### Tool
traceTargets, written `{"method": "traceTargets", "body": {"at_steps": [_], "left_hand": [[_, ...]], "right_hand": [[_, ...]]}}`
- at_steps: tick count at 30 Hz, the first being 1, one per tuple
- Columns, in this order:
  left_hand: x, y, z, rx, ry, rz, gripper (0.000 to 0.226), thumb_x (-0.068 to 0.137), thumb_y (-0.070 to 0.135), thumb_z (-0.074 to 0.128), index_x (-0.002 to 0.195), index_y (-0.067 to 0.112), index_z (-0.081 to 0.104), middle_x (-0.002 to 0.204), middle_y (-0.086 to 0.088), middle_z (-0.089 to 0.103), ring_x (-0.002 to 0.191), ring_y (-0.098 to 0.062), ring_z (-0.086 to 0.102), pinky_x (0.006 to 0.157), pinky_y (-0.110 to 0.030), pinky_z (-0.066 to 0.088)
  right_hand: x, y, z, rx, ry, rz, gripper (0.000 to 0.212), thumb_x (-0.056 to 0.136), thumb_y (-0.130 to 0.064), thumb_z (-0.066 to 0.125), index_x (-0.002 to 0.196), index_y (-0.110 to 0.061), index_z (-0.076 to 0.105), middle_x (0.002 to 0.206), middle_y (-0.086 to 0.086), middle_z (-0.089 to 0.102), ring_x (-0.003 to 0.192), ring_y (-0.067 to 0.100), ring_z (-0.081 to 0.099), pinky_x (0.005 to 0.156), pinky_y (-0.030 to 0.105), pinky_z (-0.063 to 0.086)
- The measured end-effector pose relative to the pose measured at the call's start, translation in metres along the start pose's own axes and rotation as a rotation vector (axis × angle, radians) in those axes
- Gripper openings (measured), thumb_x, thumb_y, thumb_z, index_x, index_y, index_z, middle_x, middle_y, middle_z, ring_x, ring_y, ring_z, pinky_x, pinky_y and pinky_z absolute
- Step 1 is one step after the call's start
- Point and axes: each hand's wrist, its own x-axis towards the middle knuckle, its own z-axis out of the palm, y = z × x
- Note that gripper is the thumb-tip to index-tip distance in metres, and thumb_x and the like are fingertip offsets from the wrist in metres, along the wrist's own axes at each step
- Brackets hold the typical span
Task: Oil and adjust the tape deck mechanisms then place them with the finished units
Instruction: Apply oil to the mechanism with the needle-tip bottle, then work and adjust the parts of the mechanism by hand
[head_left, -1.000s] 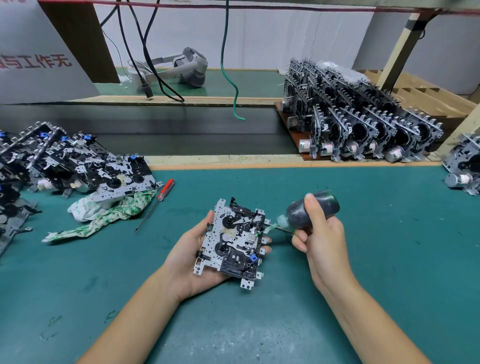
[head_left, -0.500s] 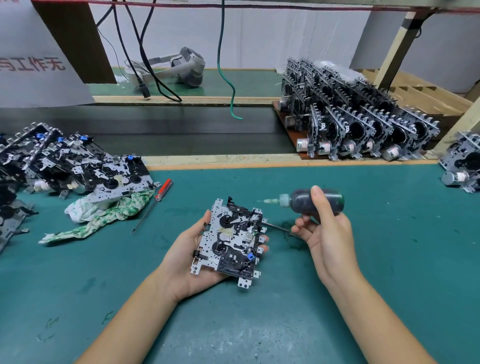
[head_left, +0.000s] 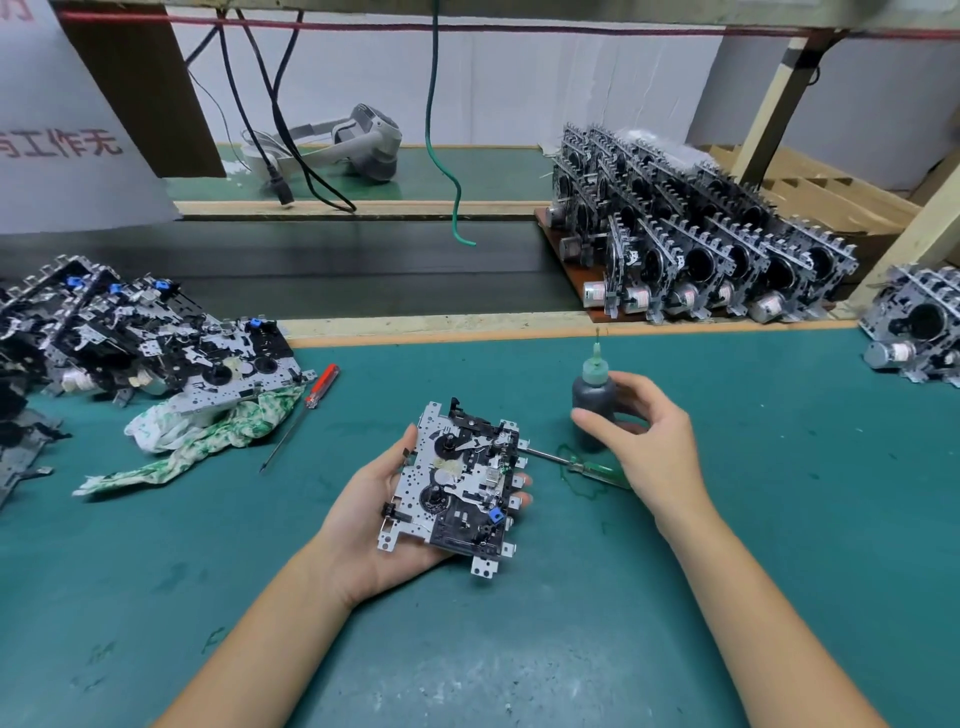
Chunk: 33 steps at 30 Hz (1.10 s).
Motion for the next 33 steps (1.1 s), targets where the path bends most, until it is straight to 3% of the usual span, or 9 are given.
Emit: {"method": "traceTargets", "body": {"at_steps": [4,7,11,14,18,22,26,30,33], "left_hand": [[-0.001,0.001,0.002,0.009,-0.008,-0.004,0.063,0.089,0.046,0.043,0.122,-0.004,0.060,0.130,-0.034,0.050,0.116,-0.050,0.053,0.093,-0.056,0.047],[-0.002,0.000,0.002,0.033,-0.007,-0.010,0.062,0.089,0.046,0.043,0.122,-0.004,0.060,0.130,-0.033,0.051,0.116,-0.050,0.053,0.095,-0.056,0.046],[-0.002,0.001,0.002,0.072,0.010,-0.018,0.063,0.090,0.047,0.041,0.122,-0.002,0.061,0.131,-0.032,0.051,0.118,-0.049,0.052,0.099,-0.054,0.044],[-0.003,0.002,0.005,0.120,0.047,-0.048,0.061,0.089,0.047,0.043,0.124,0.000,0.060,0.133,-0.031,0.050,0.118,-0.049,0.051,0.103,-0.052,0.041],[-0.003,0.006,0.006,0.257,0.115,-0.114,0.054,0.085,0.046,0.049,0.113,0.005,0.070,0.126,-0.021,0.060,0.112,-0.035,0.061,0.100,-0.045,0.045],[-0.003,0.021,0.013,0.505,0.200,-0.205,0.049,0.075,0.052,0.058,0.098,0.012,0.076,0.108,-0.011,0.071,0.092,-0.023,0.070,0.081,-0.034,0.057],[0.002,0.040,0.011,0.607,0.306,-0.191,0.074,0.072,0.069,0.047,0.087,0.001,0.072,0.094,-0.017,0.070,0.080,-0.026,0.069,0.081,-0.039,0.057],[-0.002,0.047,0.005,0.587,0.356,-0.021,0.083,0.083,0.069,0.036,0.114,-0.002,0.065,0.104,-0.022,0.069,0.087,-0.031,0.070,0.081,-0.040,0.057],[-0.022,0.030,0.012,1.341,0.722,0.295,0.076,0.068,0.085,0.034,0.094,0.019,0.062,0.077,-0.001,0.069,0.065,-0.019,0.065,0.066,-0.037,0.053]], "right_hand": [[0.004,0.007,-0.001,-0.019,0.025,0.006,0.038,0.077,-0.013,0.077,0.091,-0.043,0.059,0.087,-0.016,0.065,0.081,-0.001,0.060,0.067,0.005,0.044],[0.003,0.006,-0.003,-0.113,0.075,0.043,0.039,0.077,-0.016,0.077,0.106,-0.034,0.059,0.094,-0.008,0.063,0.090,0.012,0.058,0.078,0.021,0.047],[-0.010,-0.012,-0.010,-0.376,0.257,-0.367,0.032,0.079,-0.015,0.074,0.102,-0.027,0.055,0.086,-0.010,0.048,0.076,0.010,0.048,0.069,0.021,0.037],[-0.024,-0.021,-0.010,-0.590,-0.083,-0.600,0.037,0.078,-0.009,0.065,0.110,-0.026,0.057,0.090,-0.014,0.053,0.080,0.001,0.048,0.069,0.017,0.041],[-0.029,-0.014,-0.005,-1.045,-0.565,-0.586,0.075,0.085,-0.038,0.061,0.148,-0.030,0.022,0.134,-0.011,0.039,0.124,0.008,0.034,0.100,0.024,0.031],[-0.024,-0.016,-0.005,-1.130,-0.647,-0.696,0.053,0.086,-0.055,0.052,0.128,-0.023,0.050,0.121,-0.007,0.052,0.119,0.014,0.042,0.096,0.025,0.030],[-0.028,-0.016,-0.013,-1.115,-0.576,-0.786,0.062,0.075,-0.074,0.041,0.090,-0.019,0.065,0.086,-0.006,0.060,0.084,0.017,0.056,0.073,0.028,0.045],[-0.036,-0.007,-0.018,-1.063,-0.353,-0.838,0.056,0.077,-0.070,0.042,0.066,-0.018,0.060,0.067,-0.007,0.055,0.063,0.018,0.056,0.057,0.025,0.047],[-0.040,-0.002,-0.018,-1.060,-0.275,-0.808,0.054,0.076,-0.068,0.043,0.064,-0.018,0.060,0.065,-0.008,0.055,0.061,0.017,0.055,0.057,0.025,0.046]]}}
